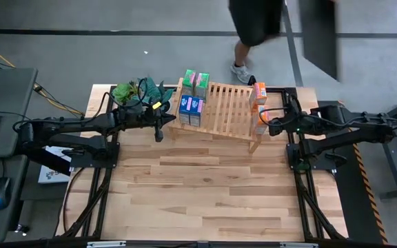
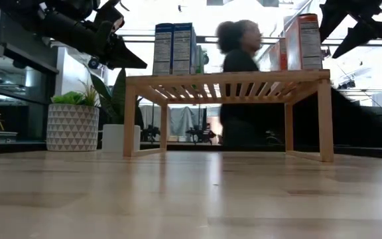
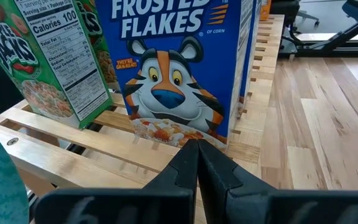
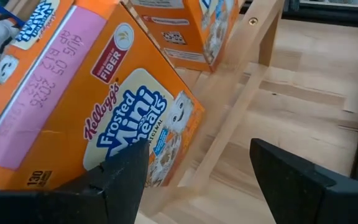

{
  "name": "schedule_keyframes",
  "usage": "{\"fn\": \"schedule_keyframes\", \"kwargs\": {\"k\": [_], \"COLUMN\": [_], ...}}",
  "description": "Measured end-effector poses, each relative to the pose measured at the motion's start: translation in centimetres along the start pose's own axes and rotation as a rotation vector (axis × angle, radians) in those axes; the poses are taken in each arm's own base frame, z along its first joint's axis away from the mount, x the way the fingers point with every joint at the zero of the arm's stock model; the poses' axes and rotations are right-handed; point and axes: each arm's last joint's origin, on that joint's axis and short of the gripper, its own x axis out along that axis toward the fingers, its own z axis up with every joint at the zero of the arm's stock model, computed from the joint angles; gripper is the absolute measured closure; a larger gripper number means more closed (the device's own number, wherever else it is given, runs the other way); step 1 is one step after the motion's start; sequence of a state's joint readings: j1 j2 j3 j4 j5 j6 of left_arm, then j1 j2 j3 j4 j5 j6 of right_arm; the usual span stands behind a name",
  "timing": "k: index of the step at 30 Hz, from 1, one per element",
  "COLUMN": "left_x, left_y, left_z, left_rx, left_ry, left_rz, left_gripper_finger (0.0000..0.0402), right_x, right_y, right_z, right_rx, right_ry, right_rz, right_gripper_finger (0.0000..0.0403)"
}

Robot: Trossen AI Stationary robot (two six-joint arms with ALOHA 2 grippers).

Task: Stack cereal on shelf
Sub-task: Put the orange cereal box on the shelf aligned with the other orange cereal box, then adjust the orange cereals on the shelf

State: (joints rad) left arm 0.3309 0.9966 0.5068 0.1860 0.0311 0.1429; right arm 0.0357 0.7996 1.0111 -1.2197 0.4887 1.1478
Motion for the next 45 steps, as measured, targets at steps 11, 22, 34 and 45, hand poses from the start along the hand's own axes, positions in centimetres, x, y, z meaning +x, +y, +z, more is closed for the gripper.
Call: {"fn": "schedule_keyframes", "kwargs": {"k": [11,22,34,45], "left_x": [0.0,0.0,0.0,0.0], "left_y": [0.0,0.0,0.0,0.0], "left_z": [0.0,0.0,0.2,0.2], "left_rx": [0.000,0.000,-0.007,-0.009], "left_ry": [0.000,-0.001,-0.016,-0.023], "left_rz": [0.000,0.000,0.003,0.003], "left_gripper_finger": [0.0401,0.0402,0.0401,0.0401], "right_x": [0.3,0.2,0.7,1.5], "right_y": [0.3,0.0,-0.6,-1.2], "right_z": [0.0,0.4,2.1,4.5], "right_rx": [-0.007,-0.004,0.145,0.261], "right_ry": [0.002,-0.135,-0.269,-0.336], "right_rz": [-0.004,-0.071,-0.156,-0.168], "right_gripper_finger": [0.0130,0.0130,0.0130,0.0130]}}
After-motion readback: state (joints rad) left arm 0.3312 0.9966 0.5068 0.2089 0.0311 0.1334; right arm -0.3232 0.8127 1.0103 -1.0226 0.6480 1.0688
